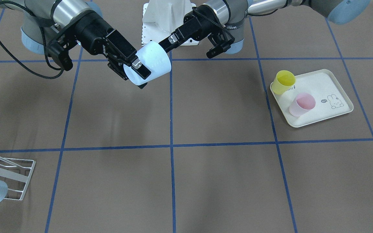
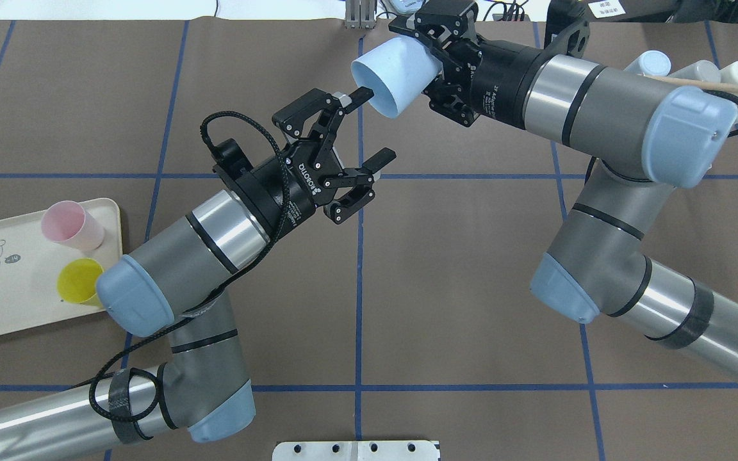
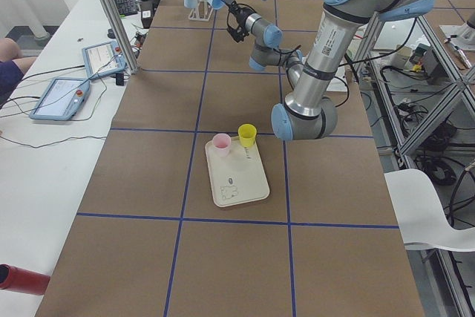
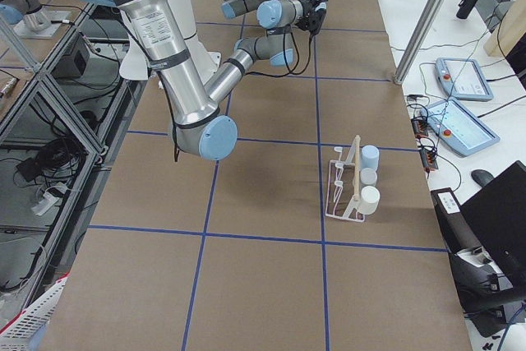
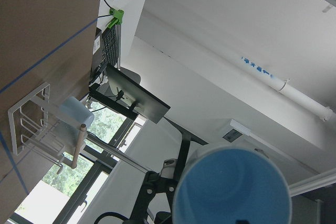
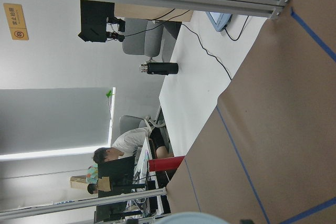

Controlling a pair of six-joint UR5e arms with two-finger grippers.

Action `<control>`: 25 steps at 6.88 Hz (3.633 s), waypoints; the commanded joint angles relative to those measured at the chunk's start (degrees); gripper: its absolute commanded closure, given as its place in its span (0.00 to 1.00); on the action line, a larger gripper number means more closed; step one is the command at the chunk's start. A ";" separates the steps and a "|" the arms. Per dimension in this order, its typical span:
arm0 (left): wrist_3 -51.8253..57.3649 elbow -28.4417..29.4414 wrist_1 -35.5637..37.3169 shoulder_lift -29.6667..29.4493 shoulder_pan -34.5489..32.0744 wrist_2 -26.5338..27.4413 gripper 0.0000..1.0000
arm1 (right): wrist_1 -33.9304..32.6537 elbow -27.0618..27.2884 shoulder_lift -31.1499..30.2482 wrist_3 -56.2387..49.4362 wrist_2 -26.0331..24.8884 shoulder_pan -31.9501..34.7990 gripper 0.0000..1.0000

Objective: Transfer IKEA cup to right arm and place on rack

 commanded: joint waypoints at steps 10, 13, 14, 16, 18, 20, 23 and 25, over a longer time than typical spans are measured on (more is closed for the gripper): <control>33.60 -9.20 18.70 14.47 -5.74 0.20 0.00 | -13.79 -0.15 -20.26 -36.20 -35.11 12.20 1.00; 35.74 -15.56 38.74 15.82 -10.30 -0.32 0.00 | -13.71 0.03 -30.47 -53.23 -45.00 12.12 1.00; 39.31 -17.40 42.63 17.13 -11.80 -0.58 0.00 | -13.71 0.20 -32.85 -55.19 -45.97 12.12 1.00; 45.12 -17.95 47.99 20.20 -16.00 -6.60 0.00 | -12.40 0.38 -36.90 -56.35 -45.81 12.12 1.00; 54.50 -21.89 60.80 22.40 -23.99 -18.64 0.00 | -9.86 0.47 -39.28 -56.35 -45.28 11.77 1.00; 65.04 -22.08 63.30 26.61 -29.10 -23.93 0.00 | -9.76 -0.40 -38.85 -56.35 -45.02 9.23 1.00; 73.72 -21.99 67.89 26.90 -33.43 -27.83 0.00 | -9.58 -4.79 -37.01 -56.09 -45.19 7.90 1.00; 73.72 -22.08 67.89 27.34 -33.43 -27.83 0.00 | -9.58 -7.17 -33.50 -56.17 -45.10 7.90 1.00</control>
